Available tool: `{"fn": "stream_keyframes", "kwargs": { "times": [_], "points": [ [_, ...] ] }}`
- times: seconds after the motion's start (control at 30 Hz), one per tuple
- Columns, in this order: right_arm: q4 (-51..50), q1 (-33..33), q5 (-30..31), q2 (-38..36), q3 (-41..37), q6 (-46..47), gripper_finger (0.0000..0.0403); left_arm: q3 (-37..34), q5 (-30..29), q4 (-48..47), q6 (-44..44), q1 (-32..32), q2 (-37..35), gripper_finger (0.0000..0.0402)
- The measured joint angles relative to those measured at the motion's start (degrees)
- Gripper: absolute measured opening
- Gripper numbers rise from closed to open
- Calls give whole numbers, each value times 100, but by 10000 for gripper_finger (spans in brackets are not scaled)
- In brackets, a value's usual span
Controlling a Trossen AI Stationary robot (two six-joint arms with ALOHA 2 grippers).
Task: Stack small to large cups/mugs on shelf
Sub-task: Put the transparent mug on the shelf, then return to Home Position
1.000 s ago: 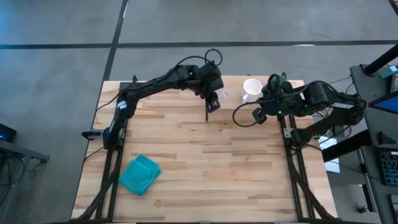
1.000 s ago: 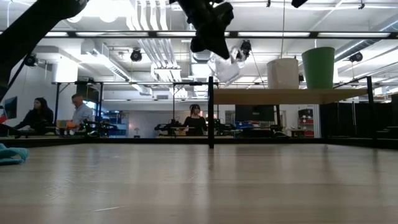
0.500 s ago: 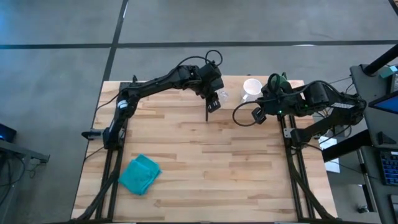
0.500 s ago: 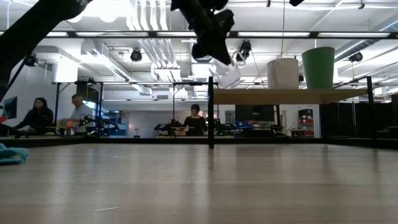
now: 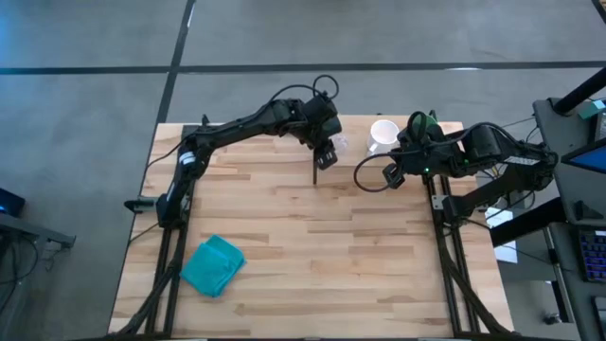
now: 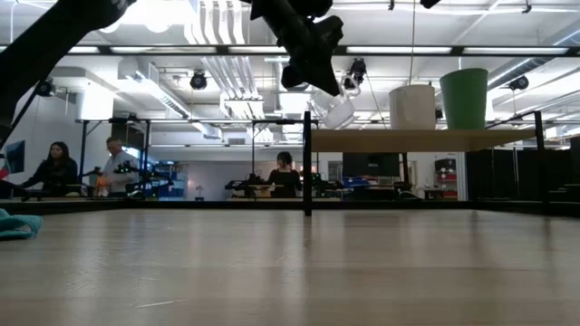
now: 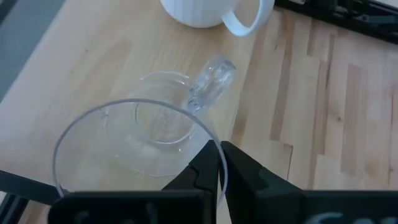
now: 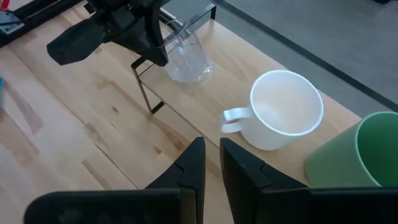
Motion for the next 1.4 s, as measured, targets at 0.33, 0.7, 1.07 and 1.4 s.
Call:
{"fn": "stream_keyframes", "kwargs": {
  "times": [0.33, 0.7, 1.07, 1.4],
  "points": [
    [1, -1, -4, 0, 0, -2, 43, -39, -2, 67, 0, 85, 4, 52],
    [-1, -1, -27, 0, 0, -9, 43, -37, -17, 927, 2, 95, 4, 75],
    [-3, 1, -26, 0, 0, -59, 43, -37, -39, 1001, -4, 112, 4, 75],
    [-5, 1, -26, 0, 0, -72, 43, -31, 0, 855, -413, 42, 4, 75]
  ]
}}
